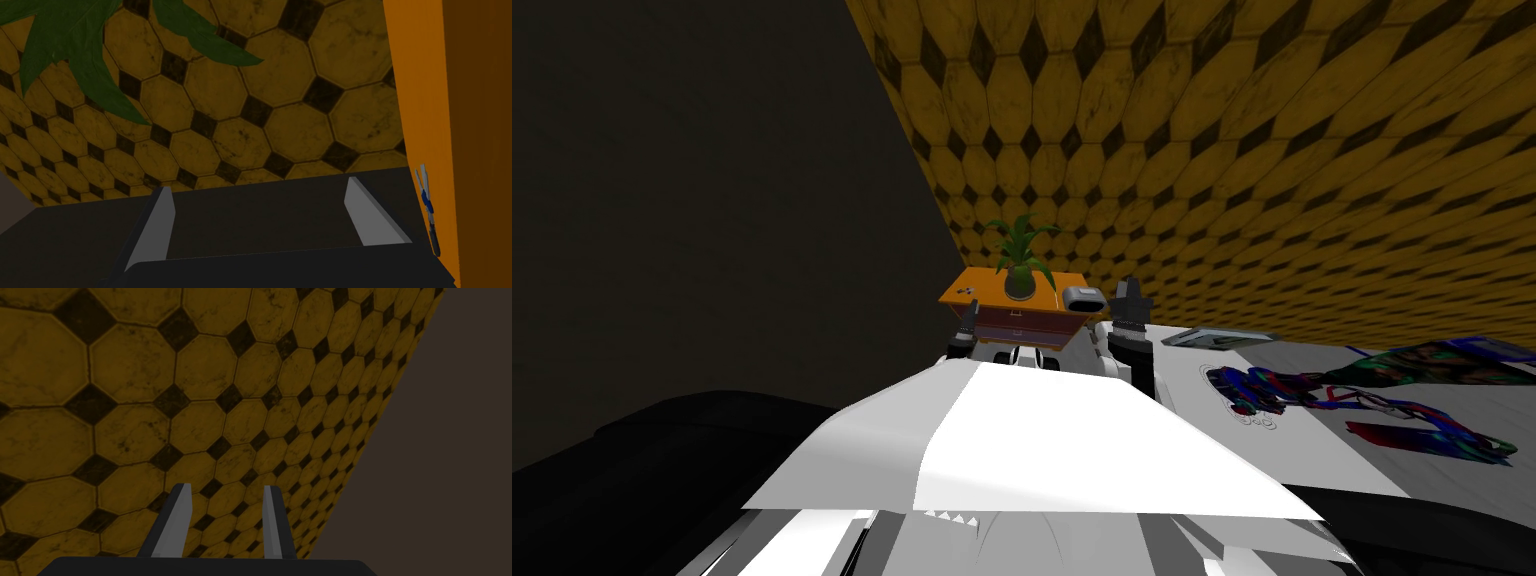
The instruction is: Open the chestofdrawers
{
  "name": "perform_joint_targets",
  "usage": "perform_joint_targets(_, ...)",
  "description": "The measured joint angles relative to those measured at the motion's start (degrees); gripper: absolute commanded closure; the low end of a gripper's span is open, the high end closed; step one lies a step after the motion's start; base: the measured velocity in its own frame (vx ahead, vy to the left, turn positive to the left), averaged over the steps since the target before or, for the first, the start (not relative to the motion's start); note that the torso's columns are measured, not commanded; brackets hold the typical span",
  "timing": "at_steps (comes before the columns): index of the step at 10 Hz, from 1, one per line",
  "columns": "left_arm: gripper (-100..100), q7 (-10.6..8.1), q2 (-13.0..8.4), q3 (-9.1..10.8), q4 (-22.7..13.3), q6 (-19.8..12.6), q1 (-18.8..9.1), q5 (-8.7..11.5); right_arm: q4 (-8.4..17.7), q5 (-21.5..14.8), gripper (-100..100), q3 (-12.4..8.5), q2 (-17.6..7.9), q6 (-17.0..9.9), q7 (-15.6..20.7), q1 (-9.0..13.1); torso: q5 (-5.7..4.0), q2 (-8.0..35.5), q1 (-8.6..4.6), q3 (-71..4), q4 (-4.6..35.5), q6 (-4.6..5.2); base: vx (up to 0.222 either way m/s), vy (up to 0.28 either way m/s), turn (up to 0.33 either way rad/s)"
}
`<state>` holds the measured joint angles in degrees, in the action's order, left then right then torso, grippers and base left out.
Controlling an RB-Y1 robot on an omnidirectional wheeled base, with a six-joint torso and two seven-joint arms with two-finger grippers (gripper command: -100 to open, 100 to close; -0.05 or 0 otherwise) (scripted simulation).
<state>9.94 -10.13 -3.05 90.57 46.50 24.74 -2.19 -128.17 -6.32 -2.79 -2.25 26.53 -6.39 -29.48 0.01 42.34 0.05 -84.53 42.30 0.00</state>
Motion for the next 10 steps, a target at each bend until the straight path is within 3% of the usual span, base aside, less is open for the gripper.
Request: perform_joint_targets(10,-100,2.16,0.0,-0.55,-15.3,9.6,-2.0,-0.2,0.0,0.0,0,0.0,0.0,0.0,0.0,0.0,-0.01,-0.1,-0.05,0.0,0.0,0.0,0.037,-0.042,0.003)
